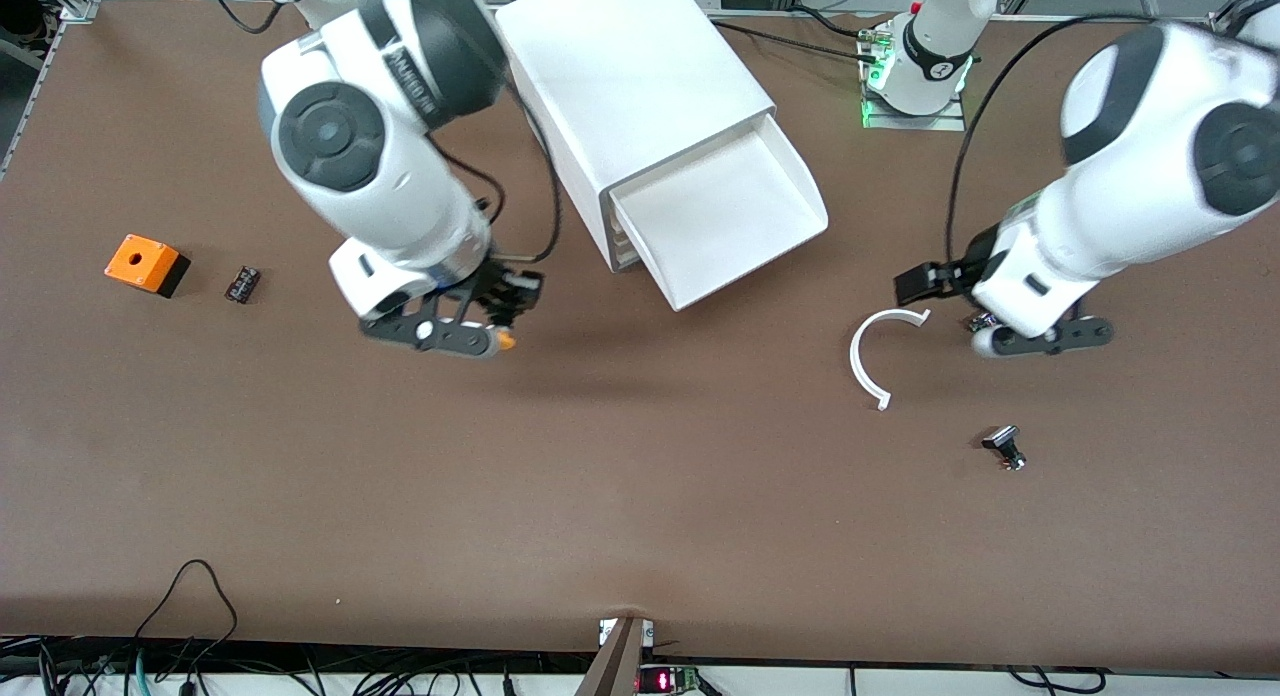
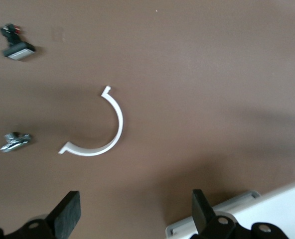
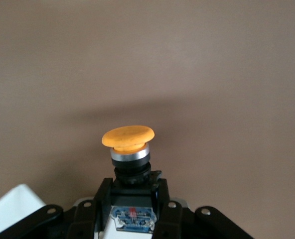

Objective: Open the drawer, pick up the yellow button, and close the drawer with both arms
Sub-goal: 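Lift the yellow button out with the right gripper while the left gripper returns, then push the drawer shut with the left gripper while the right gripper carries the button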

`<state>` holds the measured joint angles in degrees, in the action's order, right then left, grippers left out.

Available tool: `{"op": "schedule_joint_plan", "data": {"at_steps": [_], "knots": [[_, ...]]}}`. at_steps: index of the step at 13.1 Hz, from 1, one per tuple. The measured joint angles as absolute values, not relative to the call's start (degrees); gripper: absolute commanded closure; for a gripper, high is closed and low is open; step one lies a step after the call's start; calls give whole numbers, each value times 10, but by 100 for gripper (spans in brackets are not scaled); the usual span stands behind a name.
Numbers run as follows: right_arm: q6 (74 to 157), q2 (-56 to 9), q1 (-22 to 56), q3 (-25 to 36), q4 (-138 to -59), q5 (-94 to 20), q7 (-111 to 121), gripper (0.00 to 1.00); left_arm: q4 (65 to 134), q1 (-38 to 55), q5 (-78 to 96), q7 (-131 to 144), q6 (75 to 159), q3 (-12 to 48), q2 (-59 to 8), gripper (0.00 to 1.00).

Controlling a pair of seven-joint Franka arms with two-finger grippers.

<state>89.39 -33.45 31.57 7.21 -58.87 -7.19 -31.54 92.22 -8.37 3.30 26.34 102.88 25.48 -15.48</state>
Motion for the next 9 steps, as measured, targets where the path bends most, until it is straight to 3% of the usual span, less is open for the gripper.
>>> {"op": "schedule_joint_plan", "data": {"at_steps": [3, 9], "knots": [[944, -325, 314, 147, -678, -72, -170, 100, 1004, -72, 33, 340, 1132, 284, -156, 2], [1220, -246, 310, 235, -1008, -73, -11, 100, 1083, -22, 33, 465, 1213, 290, -157, 2]]}}
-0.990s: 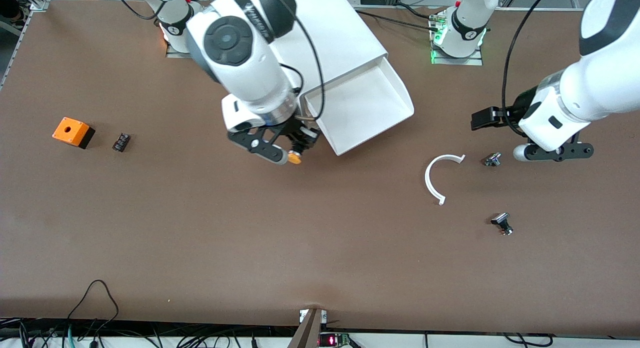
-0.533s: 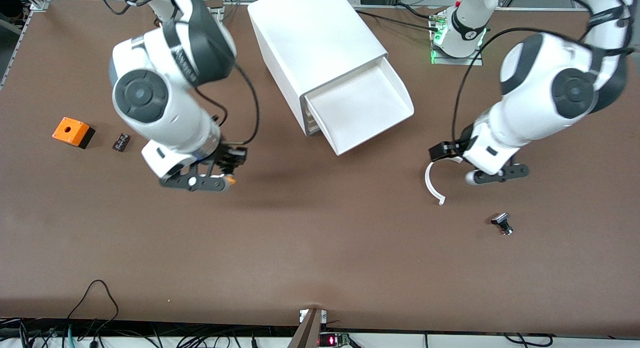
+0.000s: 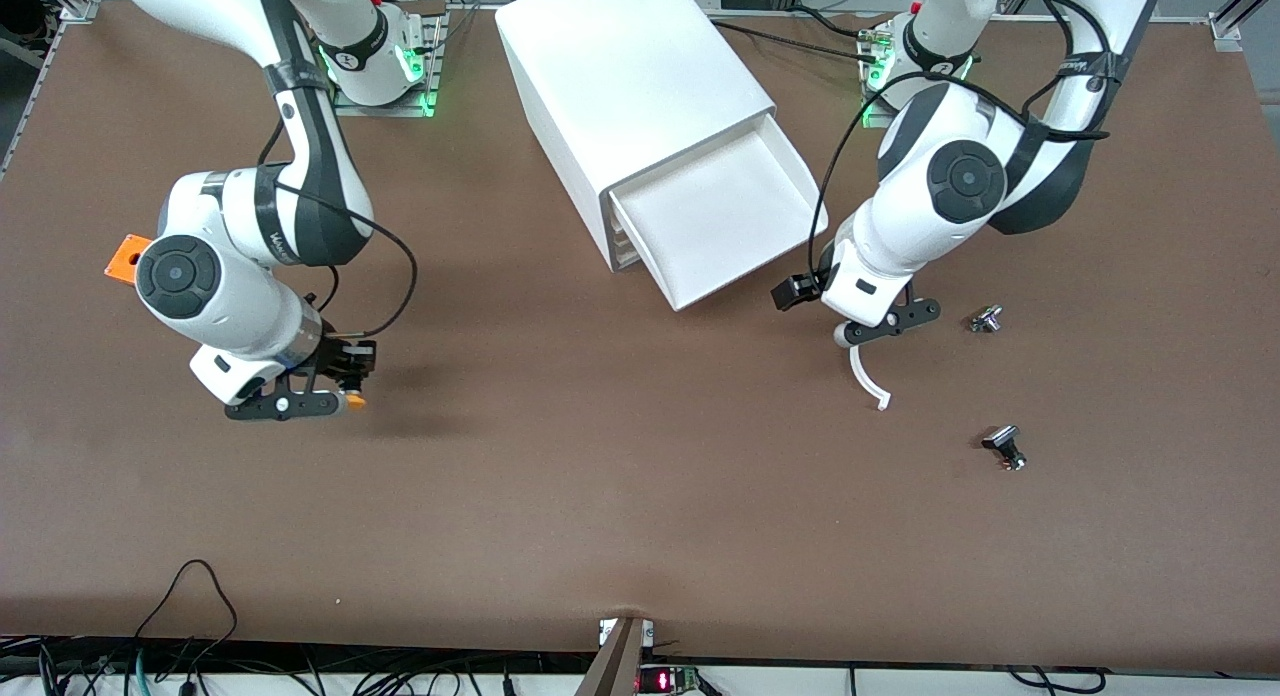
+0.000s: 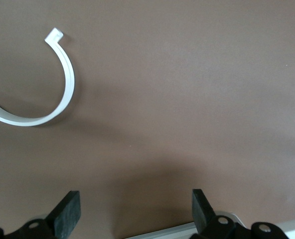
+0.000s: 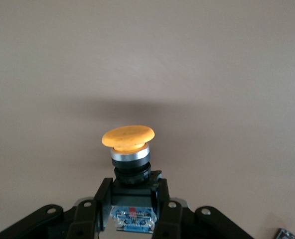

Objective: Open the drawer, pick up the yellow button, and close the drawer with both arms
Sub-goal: 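Push the drawer shut with the left gripper while the right gripper carries the button, then lower the yellow button onto the table and open the right gripper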

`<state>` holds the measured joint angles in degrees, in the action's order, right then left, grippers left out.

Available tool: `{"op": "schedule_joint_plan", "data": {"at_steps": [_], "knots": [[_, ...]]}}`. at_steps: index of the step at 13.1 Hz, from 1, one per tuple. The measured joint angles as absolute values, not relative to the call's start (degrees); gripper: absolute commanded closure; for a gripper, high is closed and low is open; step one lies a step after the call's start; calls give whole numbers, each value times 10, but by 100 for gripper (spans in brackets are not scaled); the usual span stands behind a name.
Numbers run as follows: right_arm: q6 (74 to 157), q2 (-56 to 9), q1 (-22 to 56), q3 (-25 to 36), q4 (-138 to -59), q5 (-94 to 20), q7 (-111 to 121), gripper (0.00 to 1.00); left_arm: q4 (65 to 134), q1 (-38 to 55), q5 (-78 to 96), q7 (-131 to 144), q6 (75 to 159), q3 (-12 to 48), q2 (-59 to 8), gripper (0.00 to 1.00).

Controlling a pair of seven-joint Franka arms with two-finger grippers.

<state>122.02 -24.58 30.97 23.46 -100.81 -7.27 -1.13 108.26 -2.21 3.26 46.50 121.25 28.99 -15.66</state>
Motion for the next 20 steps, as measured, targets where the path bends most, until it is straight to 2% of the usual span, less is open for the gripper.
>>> {"op": "schedule_joint_plan", "data": {"at_steps": [2, 5, 7, 9, 10, 11, 12, 13, 14, 15, 16, 20], "knots": [[1290, -236, 310, 253, -1084, -73, 9, 100, 1105, -7, 33, 513, 1252, 291, -160, 1], [1368, -236, 302, 264, -1156, -73, 22, 100, 1118, 19, 33, 552, 1263, 296, -164, 1], [1387, -243, 279, 264, -1174, -79, 43, 100, 1123, 23, 33, 561, 1263, 302, -164, 1], [1391, -257, 258, 265, -1177, -131, 88, 100, 1127, 24, 33, 572, 1263, 314, -164, 1], [1391, -268, 252, 265, -1178, -173, 122, 95, 1130, 25, 33, 576, 1263, 324, -164, 1], [1392, -281, 249, 265, -1178, -211, 154, 81, 1132, 26, 33, 580, 1263, 335, -164, 1], [1394, -293, 248, 265, -1178, -236, 173, 73, 1135, 27, 33, 582, 1263, 344, -164, 1], [1398, -303, 246, 265, -1177, -247, 182, 55, 1138, 28, 33, 583, 1263, 351, -164, 1], [1399, -306, 244, 265, -1175, -251, 184, 33, 1143, 29, 33, 583, 1263, 357, -163, 1], [1399, -305, 244, 265, -1173, -251, 184, 7, 1147, 29, 33, 583, 1263, 363, -163, 1], [1399, -305, 244, 265, -1172, -251, 184, 0, 1151, 29, 33, 583, 1263, 369, -163, 1], [1382, -299, 245, 263, -1147, -251, 187, 0, 1155, 29, 33, 591, 1259, 386, -161, 1]]}}
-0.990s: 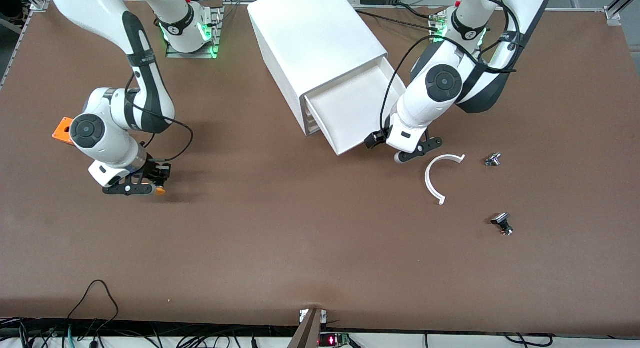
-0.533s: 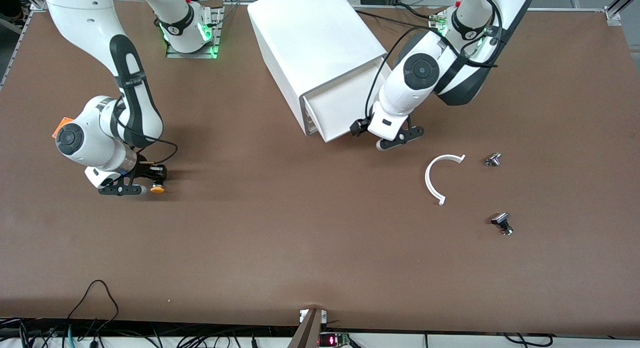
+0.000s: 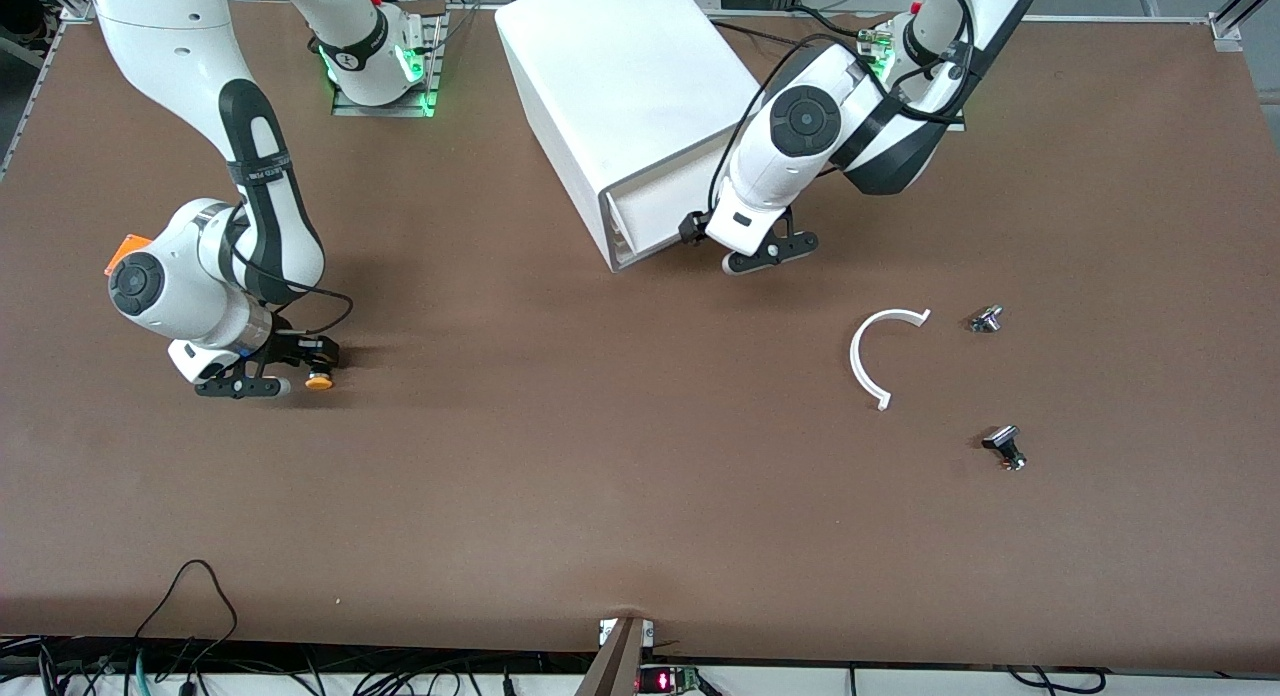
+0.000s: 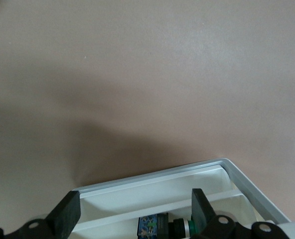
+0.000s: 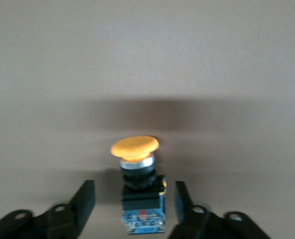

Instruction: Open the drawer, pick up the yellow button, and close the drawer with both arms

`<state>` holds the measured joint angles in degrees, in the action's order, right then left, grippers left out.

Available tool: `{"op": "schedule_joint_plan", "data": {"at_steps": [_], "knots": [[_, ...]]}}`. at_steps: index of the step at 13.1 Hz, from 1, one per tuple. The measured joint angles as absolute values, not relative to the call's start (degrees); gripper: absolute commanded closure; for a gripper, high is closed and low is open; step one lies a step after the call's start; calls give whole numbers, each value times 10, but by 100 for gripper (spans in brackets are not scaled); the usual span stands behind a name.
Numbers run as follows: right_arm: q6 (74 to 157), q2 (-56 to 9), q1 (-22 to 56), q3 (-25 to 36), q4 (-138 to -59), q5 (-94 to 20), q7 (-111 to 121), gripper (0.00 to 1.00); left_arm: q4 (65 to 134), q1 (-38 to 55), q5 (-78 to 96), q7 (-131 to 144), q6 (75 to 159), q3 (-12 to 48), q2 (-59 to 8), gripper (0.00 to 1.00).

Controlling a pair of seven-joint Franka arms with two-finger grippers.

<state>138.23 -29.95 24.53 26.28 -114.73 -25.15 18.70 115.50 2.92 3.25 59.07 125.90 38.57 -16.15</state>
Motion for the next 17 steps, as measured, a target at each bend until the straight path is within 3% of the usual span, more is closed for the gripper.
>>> {"op": "schedule_joint_plan", "data": {"at_steps": [4, 8, 13, 17], "knots": [[1325, -248, 249, 263, -1114, -230, 203, 0, 1159, 29, 33, 613, 1255, 410, -161, 1], [1289, -156, 249, 268, -1106, -178, 217, 0, 1160, 29, 36, 621, 1237, 423, -161, 1], [1120, -63, 248, 273, -1054, -85, 173, 0, 1160, 30, 80, 624, 1223, 437, -161, 1], [1020, -32, 249, 249, -1014, -47, 54, 0, 1160, 31, 84, 624, 1219, 442, -162, 1]]}}
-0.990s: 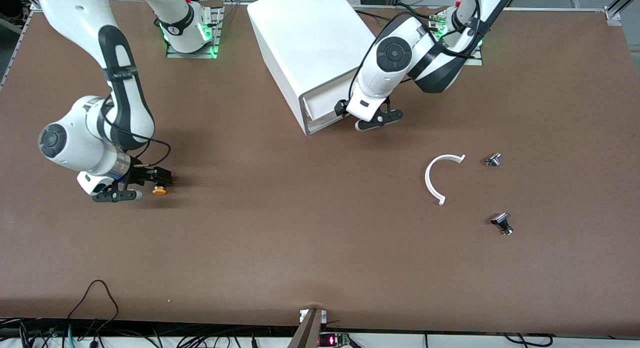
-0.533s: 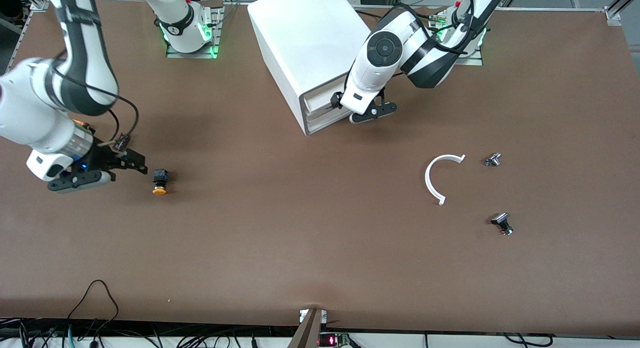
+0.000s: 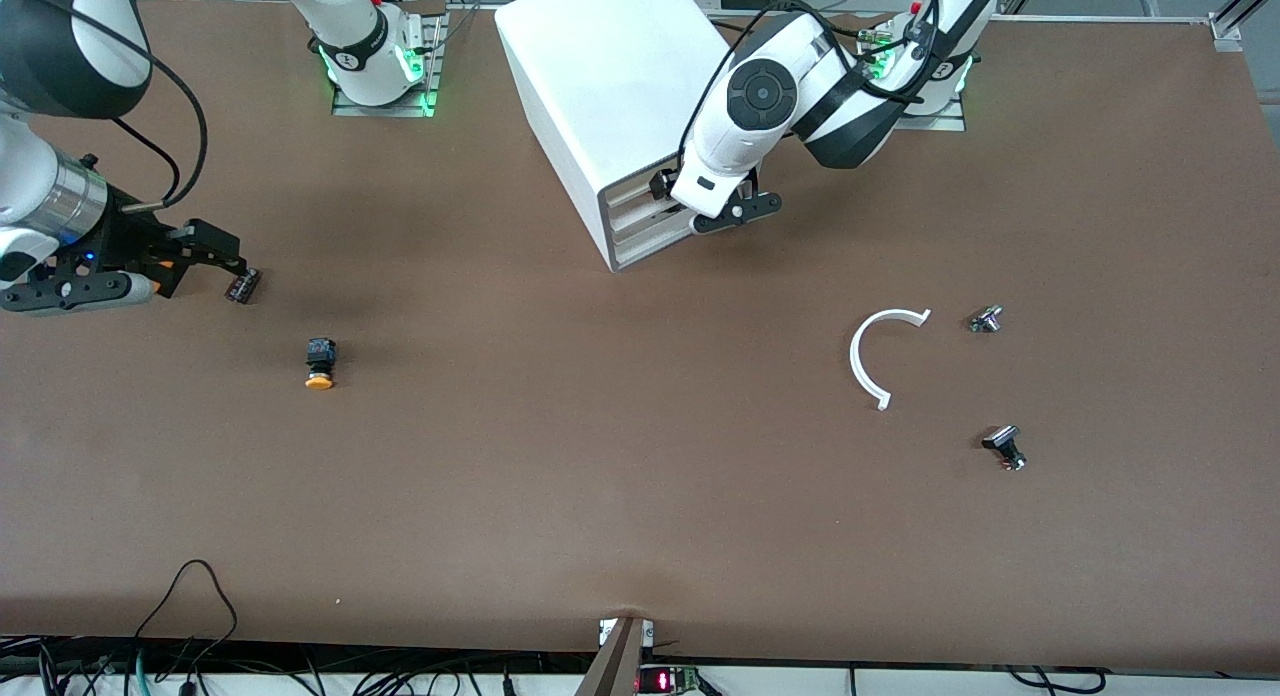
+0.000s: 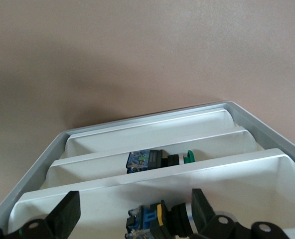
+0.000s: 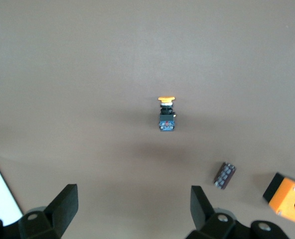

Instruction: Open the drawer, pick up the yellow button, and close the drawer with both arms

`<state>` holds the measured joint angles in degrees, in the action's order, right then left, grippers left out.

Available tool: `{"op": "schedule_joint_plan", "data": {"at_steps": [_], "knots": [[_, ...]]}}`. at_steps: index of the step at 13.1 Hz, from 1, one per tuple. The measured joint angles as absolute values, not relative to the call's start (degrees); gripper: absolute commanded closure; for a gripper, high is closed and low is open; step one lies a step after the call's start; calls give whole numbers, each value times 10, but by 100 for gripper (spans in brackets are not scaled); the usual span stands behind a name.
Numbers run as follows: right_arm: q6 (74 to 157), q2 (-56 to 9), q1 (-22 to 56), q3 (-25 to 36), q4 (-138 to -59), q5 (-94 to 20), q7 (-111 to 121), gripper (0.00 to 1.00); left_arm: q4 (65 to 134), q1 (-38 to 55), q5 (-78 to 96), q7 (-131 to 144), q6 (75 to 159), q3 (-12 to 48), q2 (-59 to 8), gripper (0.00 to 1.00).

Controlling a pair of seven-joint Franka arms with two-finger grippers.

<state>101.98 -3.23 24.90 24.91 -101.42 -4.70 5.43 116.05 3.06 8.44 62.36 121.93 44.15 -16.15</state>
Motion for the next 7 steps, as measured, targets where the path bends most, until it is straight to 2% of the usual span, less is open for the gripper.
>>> {"op": "schedule_joint_plan", "data": {"at_steps": [2, 3, 5, 7], "knots": [[1008, -19, 239, 205, -1002, -2, 14, 0, 1161, 31, 85, 624, 1219, 442, -162, 1], [1004, -9, 214, 164, -999, 14, -5, 0, 1161, 31, 85, 624, 1219, 442, -162, 2], [998, 7, 135, 76, -998, 20, -20, 0, 1161, 32, 85, 624, 1219, 443, -162, 1], [996, 14, 71, 23, -998, 20, -20, 0, 1162, 32, 85, 624, 1219, 443, -162, 1]]}}
